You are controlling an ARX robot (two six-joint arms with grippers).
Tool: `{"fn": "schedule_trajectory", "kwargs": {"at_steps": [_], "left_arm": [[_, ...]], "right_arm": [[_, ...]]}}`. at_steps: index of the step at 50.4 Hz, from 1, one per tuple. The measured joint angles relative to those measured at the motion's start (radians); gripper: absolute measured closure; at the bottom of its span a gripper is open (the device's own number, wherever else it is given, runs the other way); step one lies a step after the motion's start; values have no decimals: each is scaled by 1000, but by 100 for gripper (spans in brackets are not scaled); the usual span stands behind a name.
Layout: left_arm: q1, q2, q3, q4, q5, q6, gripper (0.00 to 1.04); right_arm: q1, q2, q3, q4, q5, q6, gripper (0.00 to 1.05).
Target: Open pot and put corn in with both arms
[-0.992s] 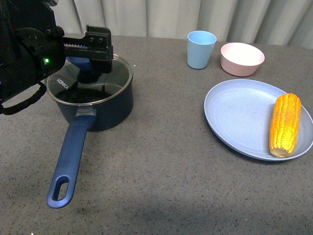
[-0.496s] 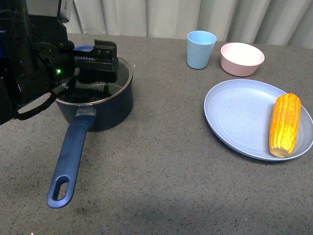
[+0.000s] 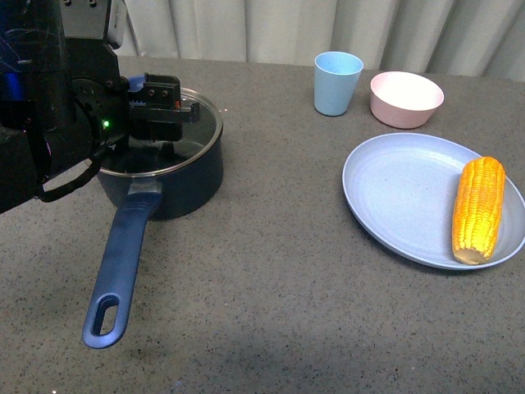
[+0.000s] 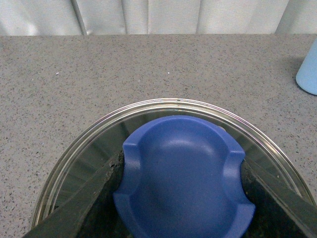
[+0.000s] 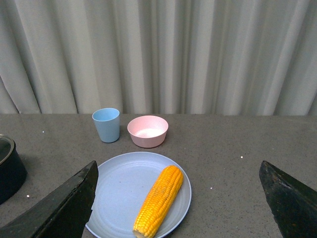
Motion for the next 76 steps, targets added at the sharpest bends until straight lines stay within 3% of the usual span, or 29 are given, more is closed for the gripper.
{"fn": "schedule_trajectory", "kwargs": {"at_steps": [5,24,38,48,76], "left_arm": [[0,0,0,1,0,-5,47],[43,-187,-6,-52,34,-58,47],[299,-122,-32,38,38,-102,47],[386,-13,-28,68,26,-118,47],[370,199,34,88,48,-72,47]], "right_arm": [[0,0,0,0,0,0,9],[0,0,0,0,0,0,9],[0,0,0,0,0,0,9],[0,0,0,0,0,0,9],[0,0,0,0,0,0,9]]}}
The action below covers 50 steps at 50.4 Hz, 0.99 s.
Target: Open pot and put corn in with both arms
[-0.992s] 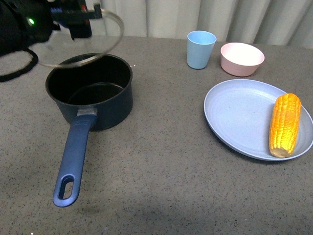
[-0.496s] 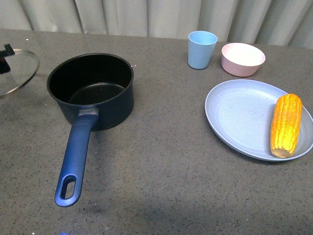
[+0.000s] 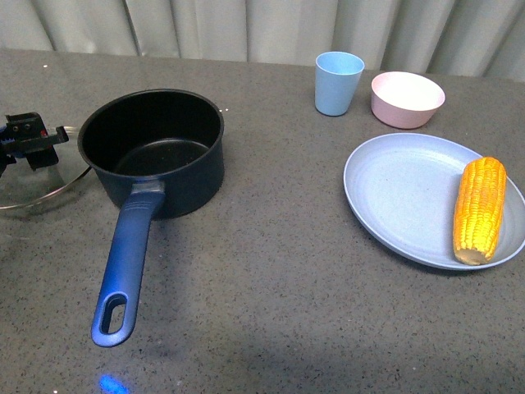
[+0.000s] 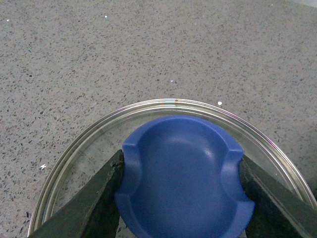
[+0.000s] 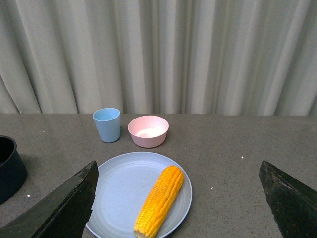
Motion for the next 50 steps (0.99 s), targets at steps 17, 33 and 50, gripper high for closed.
{"fn": "schedule_trajectory", "kwargs": {"at_steps": [17,33,50], "left_arm": [[3,18,5,-14,13,24,45],[1,-161,-59,-48,46,-10,7],[-44,-601,-269,-154,66,3,7]], "right_arm": [[0,0,0,0,0,0,9],[0,0,0,0,0,0,9],[0,0,0,0,0,0,9]]}}
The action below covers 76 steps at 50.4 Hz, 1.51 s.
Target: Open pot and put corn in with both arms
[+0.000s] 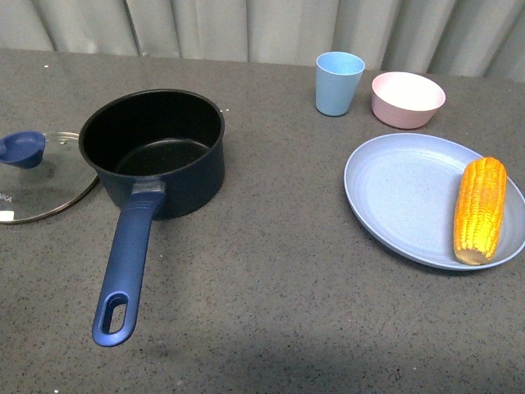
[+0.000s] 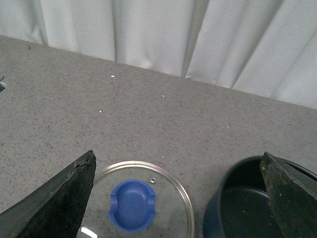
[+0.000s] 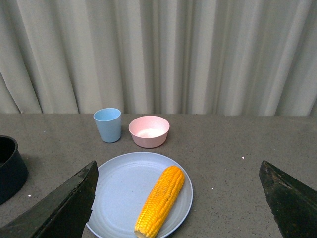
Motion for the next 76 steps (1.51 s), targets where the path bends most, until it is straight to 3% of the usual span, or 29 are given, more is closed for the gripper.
{"fn": "schedule_trajectory", "kwargs": {"at_steps": [12,16,21,34,61,76], "left_arm": [[-83,-371,-173,-161,-74,1,7],[-70,-373,-244,30,60,47,24],[-69,-424,-311,54,78,65,42],[-68,-595,-478,50,77,78,101],[-68,-1099,-555,-352,77,79,101],[-68,-1255,-555,-496,77,79,101]], "right_arm": [[0,0,0,0,0,0,9],[0,0,0,0,0,0,9],[0,0,0,0,1,0,9],[0,0,0,0,1,0,9],[0,0,0,0,1,0,9],[0,0,0,0,1,0,9]]}}
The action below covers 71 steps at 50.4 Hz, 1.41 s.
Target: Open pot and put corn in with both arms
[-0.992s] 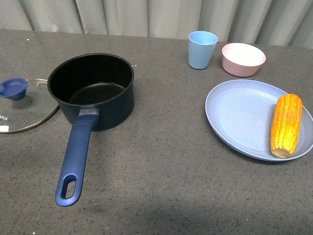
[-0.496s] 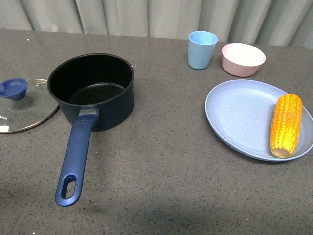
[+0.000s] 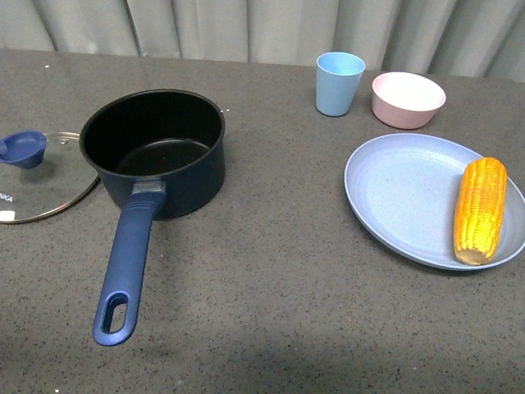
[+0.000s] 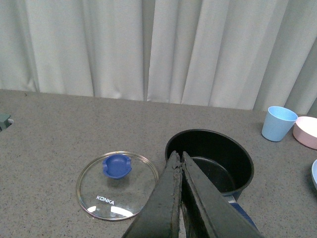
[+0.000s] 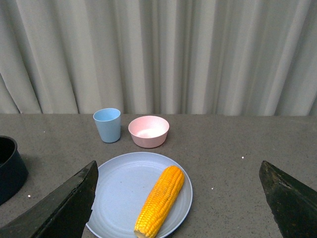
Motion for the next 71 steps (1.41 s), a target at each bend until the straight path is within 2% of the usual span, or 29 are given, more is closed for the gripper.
{"fn": "schedule_trajectory", "kwargs": {"at_steps": [17,43,50,61,64,71], "left_arm": [[0,-168,0,-163,0,0,101],[0,-289,0,-284,0,0,101],[0,-436,0,-452,0,0,101],[0,-458,0,-461,0,0,100],[0,-459,0,-461,0,0,87],[0,-459,0,-461,0,0,65]], "right_arm": [[0,0,0,0,0,0,9],[0,0,0,0,0,0,9],[0,0,0,0,0,0,9],[0,0,0,0,-1,0,9],[0,0,0,0,-1,0,9],[0,0,0,0,-1,0,9]]}}
